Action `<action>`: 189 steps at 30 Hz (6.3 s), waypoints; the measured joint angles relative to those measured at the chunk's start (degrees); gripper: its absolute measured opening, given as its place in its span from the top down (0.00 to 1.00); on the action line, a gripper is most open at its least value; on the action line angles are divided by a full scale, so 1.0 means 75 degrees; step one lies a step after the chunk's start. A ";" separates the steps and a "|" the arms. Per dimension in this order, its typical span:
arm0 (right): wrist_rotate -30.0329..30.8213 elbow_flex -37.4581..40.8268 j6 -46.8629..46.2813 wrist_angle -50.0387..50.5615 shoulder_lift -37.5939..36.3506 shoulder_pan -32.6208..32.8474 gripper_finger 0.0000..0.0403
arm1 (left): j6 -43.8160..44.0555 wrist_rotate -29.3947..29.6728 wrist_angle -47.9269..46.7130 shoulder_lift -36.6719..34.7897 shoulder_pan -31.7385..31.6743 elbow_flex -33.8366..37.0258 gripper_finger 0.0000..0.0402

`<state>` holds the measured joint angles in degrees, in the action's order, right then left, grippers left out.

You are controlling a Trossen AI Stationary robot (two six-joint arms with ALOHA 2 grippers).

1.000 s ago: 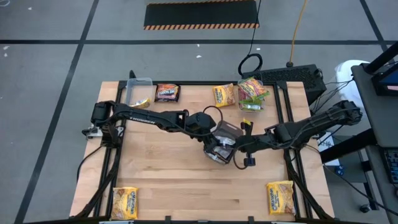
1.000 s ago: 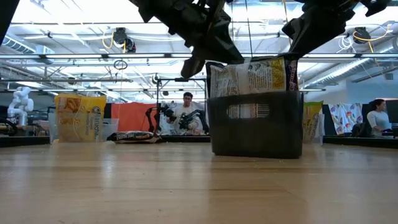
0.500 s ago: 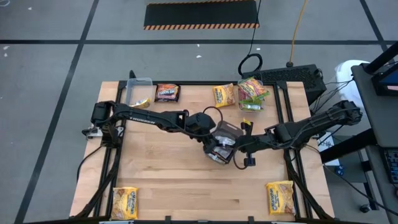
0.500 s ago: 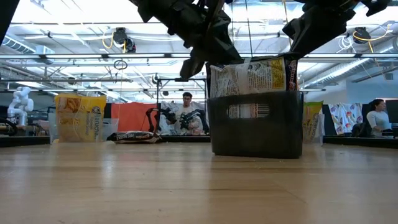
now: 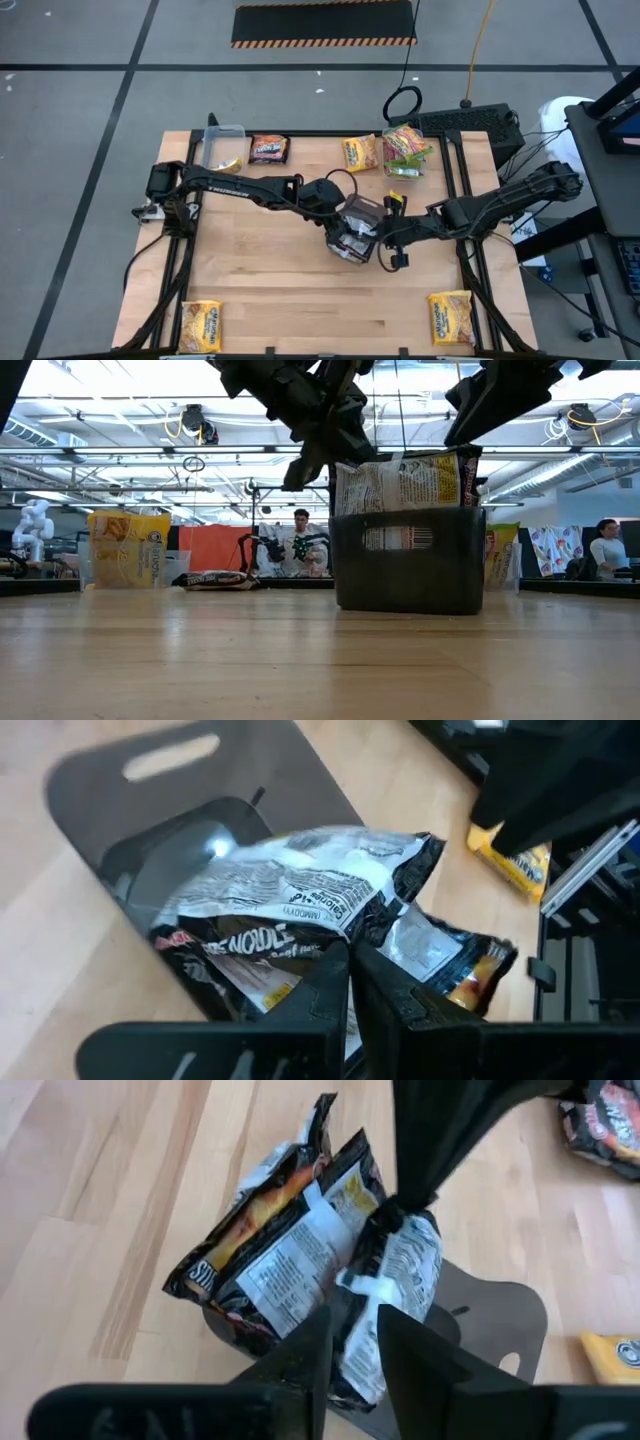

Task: Sort Maruchan noodles
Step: Put the bottom black noodle pack into the black bin, then adjust the black bin, then put the bottom right yellow noodle pack into the left transparent bin

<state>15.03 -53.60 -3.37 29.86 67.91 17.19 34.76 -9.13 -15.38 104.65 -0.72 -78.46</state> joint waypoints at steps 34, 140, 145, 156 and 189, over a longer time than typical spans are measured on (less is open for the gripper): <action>-0.0846 0.0006 -0.3658 0.2199 0.0118 -0.0350 0.79 | -0.0615 0.0740 -0.3539 -0.0738 -0.0066 -0.0002 0.95; -0.6456 -0.0041 -0.3874 0.5833 -0.2629 -0.1728 0.79 | 0.3054 0.4622 -0.9259 -0.4664 0.2973 -0.0008 0.95; -0.6470 -0.0040 -0.3821 0.6064 -0.2212 -0.1683 0.79 | 0.3171 0.4622 -0.9258 -0.4664 0.3074 -0.0008 0.95; -0.6645 -0.0041 -0.2874 0.6049 -0.0608 -0.0595 0.79 | 0.3238 0.4624 -0.9258 -0.4664 0.3465 -0.0003 0.95; -0.6840 0.1659 -0.2910 0.2529 0.0725 0.0798 0.79 | 0.3464 0.4623 -0.9113 -0.4664 0.3726 -0.0002 0.95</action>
<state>-36.27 -41.16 -25.20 48.83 73.34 23.18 60.74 25.54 -83.72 69.67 27.22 -78.48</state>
